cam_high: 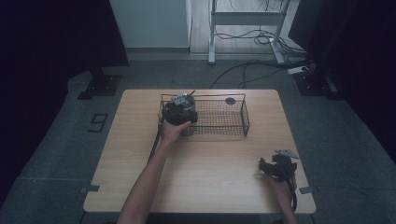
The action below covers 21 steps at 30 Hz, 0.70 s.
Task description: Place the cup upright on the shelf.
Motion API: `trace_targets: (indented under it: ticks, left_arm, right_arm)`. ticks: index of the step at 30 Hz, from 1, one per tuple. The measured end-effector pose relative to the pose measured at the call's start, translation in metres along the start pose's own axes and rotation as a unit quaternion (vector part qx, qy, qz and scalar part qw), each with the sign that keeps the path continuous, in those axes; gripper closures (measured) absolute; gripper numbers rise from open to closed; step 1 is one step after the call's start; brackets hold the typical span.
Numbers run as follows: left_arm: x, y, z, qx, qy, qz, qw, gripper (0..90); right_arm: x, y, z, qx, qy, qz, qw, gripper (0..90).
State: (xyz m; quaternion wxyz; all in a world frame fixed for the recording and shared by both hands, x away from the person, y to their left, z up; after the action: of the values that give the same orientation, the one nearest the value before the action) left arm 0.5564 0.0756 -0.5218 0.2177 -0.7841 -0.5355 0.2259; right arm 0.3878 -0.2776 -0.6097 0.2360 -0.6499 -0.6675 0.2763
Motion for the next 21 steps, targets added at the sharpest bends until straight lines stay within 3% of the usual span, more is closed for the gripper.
trace_targets:
  ticks: [4,9,12,17,21]
  left_arm:
    - [0.000,-0.010,-0.006,-0.008,0.000,0.002,1.0000,0.0]
    - [-0.002,-0.033,-0.015,-0.036,0.003,0.001,0.9993,0.0]
    - [-0.004,-0.050,-0.018,-0.050,0.020,-0.010,0.9985,0.0]
    - [-0.010,-0.076,-0.010,-0.049,0.045,-0.003,0.9978,0.0]
    - [-0.011,-0.094,-0.002,-0.052,0.048,0.013,0.9974,0.0]
  right_arm:
    - [0.000,0.000,0.000,0.000,0.000,0.000,1.0000,11.6]
    - [0.000,0.000,0.000,0.000,0.000,0.000,1.0000,11.6]
    - [0.000,0.000,0.000,0.000,0.000,0.000,1.0000,11.6]
    - [0.000,0.000,0.000,0.000,0.000,0.000,1.0000,11.6]
    - [0.000,0.000,0.000,0.000,-0.001,0.000,1.0000,11.6]
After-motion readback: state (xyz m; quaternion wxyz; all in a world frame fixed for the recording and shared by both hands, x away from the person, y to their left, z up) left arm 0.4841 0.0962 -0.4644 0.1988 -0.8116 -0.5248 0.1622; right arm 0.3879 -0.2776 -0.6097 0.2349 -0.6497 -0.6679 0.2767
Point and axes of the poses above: each handheld gripper's, and its own axes: y roughly forward along the jaws, z roughly out of its underside, x roughly to its left, the point moved 8 cm from there along y, roughly forward along the jaws, and after that the axes turned 4 degrees about -y, right-handed, at the moved point
